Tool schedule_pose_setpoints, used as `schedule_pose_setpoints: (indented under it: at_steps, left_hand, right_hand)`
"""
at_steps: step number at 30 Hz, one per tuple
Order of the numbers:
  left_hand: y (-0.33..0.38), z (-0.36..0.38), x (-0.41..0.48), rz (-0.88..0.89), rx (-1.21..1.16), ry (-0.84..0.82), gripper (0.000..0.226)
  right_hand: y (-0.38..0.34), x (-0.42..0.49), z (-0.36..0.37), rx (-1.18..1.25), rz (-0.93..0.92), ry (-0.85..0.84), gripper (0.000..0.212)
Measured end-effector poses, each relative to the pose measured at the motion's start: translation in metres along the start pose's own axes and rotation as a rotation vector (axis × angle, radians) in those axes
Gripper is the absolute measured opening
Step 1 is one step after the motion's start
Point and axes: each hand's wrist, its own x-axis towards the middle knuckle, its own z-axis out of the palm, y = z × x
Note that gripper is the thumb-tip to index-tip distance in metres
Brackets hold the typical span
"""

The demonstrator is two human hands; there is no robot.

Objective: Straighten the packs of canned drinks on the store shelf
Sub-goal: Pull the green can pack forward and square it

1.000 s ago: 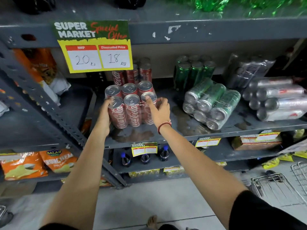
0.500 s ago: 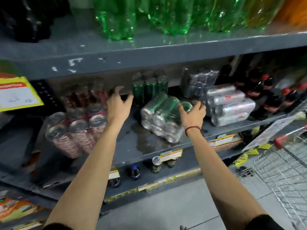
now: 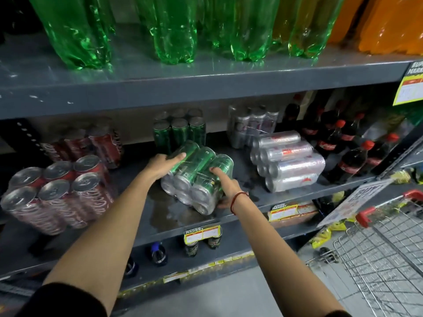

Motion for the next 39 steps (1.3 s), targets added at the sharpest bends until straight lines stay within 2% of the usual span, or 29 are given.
schedule_pose_setpoints:
  at_steps: [5, 8, 9, 12, 14, 20, 26, 30, 32, 34, 35, 36, 39]
  left_hand:
    - [-0.016, 0.001, -0.013, 0.059, -0.093, 0.146, 0.058]
    - [-0.027, 0.004, -0.026, 0.15, -0.13, 0.231, 0.045]
    - [-0.031, 0.007, -0.028, 0.184, -0.137, 0.24, 0.045]
    - [-0.042, 0.017, -0.035, 0.236, -0.211, 0.24, 0.042]
    - [-0.045, 0.026, -0.04, 0.244, -0.252, 0.254, 0.05]
    - [-0.059, 0.043, -0.05, 0.224, -0.37, 0.241, 0.065]
    - [-0.076, 0.055, -0.06, 0.177, -0.432, 0.204, 0.066]
    - [-0.078, 0.054, -0.06, 0.159, -0.486, 0.15, 0.065]
    - [-0.071, 0.055, -0.069, 0.135, -0.547, 0.209, 0.063]
    - [-0.057, 0.067, -0.092, 0.064, -0.637, 0.462, 0.055]
    - [-0.045, 0.077, -0.107, 0.028, -0.68, 0.591, 0.05]
    - [-0.032, 0.089, -0.122, 0.015, -0.729, 0.645, 0.048]
    - [-0.005, 0.119, -0.135, 0.05, -0.753, 0.478, 0.065]
  right_hand:
    - [-0.014, 0.012, -0.005, -0.129, -0.109, -0.012, 0.08]
    - [-0.024, 0.017, -0.008, -0.294, -0.295, 0.001, 0.103]
    - [-0.028, 0.018, -0.01, -0.357, -0.349, -0.002, 0.108]
    - [-0.031, 0.021, -0.018, -0.455, -0.506, -0.049, 0.105]
    - [-0.026, 0.024, -0.023, -0.488, -0.573, -0.066, 0.107]
    - [-0.003, 0.023, -0.026, -0.466, -0.727, -0.096, 0.111]
    - [0.018, 0.023, -0.027, -0.425, -0.764, -0.144, 0.118]
    - [0.015, 0.022, -0.029, -0.389, -0.688, -0.186, 0.121]
    - [0.009, 0.018, -0.029, -0.243, -0.638, -0.184, 0.105]
    - [-0.005, 0.014, -0.026, -0.045, -0.595, -0.137, 0.074]
    - [-0.014, 0.014, -0.025, 0.0, -0.57, -0.114, 0.064]
    - [-0.024, 0.015, -0.023, -0.012, -0.549, -0.109, 0.063]
    - [-0.043, 0.018, -0.02, -0.197, -0.481, -0.169, 0.075]
